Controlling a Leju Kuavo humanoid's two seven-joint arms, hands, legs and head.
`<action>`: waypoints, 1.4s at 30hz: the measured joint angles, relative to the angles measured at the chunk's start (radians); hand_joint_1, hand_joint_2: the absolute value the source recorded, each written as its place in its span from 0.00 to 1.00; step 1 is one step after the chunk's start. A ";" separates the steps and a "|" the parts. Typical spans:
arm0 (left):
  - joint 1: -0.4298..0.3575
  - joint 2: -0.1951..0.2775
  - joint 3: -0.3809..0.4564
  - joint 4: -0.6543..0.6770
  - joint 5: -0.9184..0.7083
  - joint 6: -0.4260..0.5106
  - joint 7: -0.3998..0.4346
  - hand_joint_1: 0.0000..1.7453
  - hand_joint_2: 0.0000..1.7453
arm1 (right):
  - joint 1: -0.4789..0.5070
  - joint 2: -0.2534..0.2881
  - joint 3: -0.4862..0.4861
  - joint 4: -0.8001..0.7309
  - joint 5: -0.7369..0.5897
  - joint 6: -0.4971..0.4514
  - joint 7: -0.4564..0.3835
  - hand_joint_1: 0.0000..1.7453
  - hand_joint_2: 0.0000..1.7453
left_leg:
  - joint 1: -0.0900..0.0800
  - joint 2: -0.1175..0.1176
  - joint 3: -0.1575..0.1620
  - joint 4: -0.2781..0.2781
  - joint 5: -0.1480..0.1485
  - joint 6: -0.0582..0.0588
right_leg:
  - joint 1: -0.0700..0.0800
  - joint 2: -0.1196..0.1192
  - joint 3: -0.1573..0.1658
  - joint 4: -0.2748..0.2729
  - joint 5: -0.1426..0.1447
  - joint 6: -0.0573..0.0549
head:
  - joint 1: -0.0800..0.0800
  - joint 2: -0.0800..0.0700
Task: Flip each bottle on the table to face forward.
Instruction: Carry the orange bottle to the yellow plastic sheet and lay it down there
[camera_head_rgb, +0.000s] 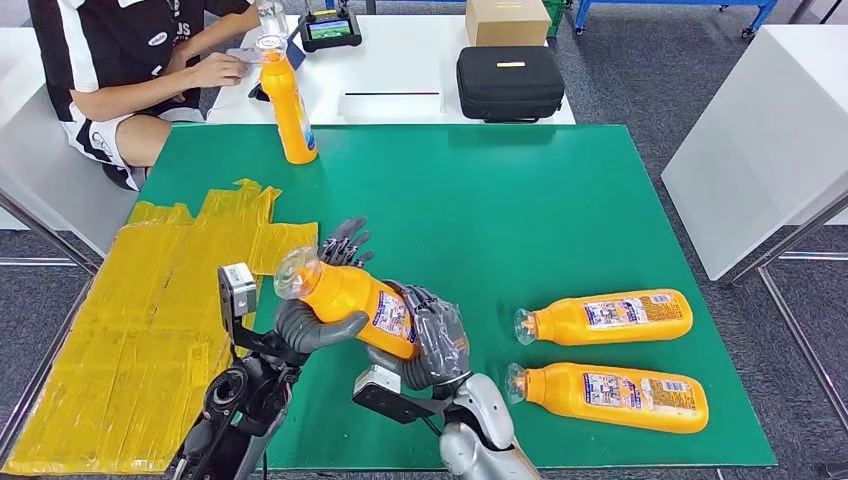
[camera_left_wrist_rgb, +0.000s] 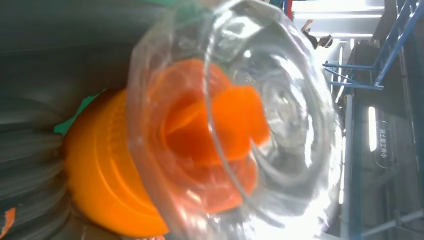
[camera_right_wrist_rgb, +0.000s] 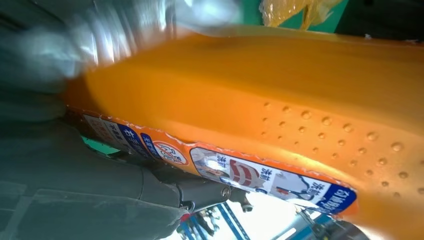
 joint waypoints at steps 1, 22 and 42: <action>-0.001 0.000 -0.001 0.004 0.000 0.003 0.000 0.65 1.00 | 0.003 0.003 -0.008 -0.002 0.004 0.000 -0.009 1.00 1.00 | 0.000 0.000 0.000 0.000 0.000 0.000 | 0.000 0.000 0.000 0.000 0.000 0.000 | 0.000 0.000; -0.023 -0.016 -0.019 0.043 0.020 0.068 -0.026 1.00 1.00 | 0.059 0.017 -0.078 -0.080 -0.079 0.003 -0.031 0.31 1.00 | 0.000 -0.001 -0.001 0.000 0.000 0.000 | 0.000 0.000 0.000 0.000 0.000 0.000 | 0.000 0.000; 0.018 -0.007 0.027 -0.005 -0.655 0.623 -0.064 1.00 1.00 | 0.221 0.018 -0.228 -0.443 -0.060 0.003 -0.154 0.00 1.00 | 0.000 -0.002 -0.003 0.000 0.000 0.000 | 0.000 -0.002 -0.002 0.000 0.000 0.000 | 0.000 0.000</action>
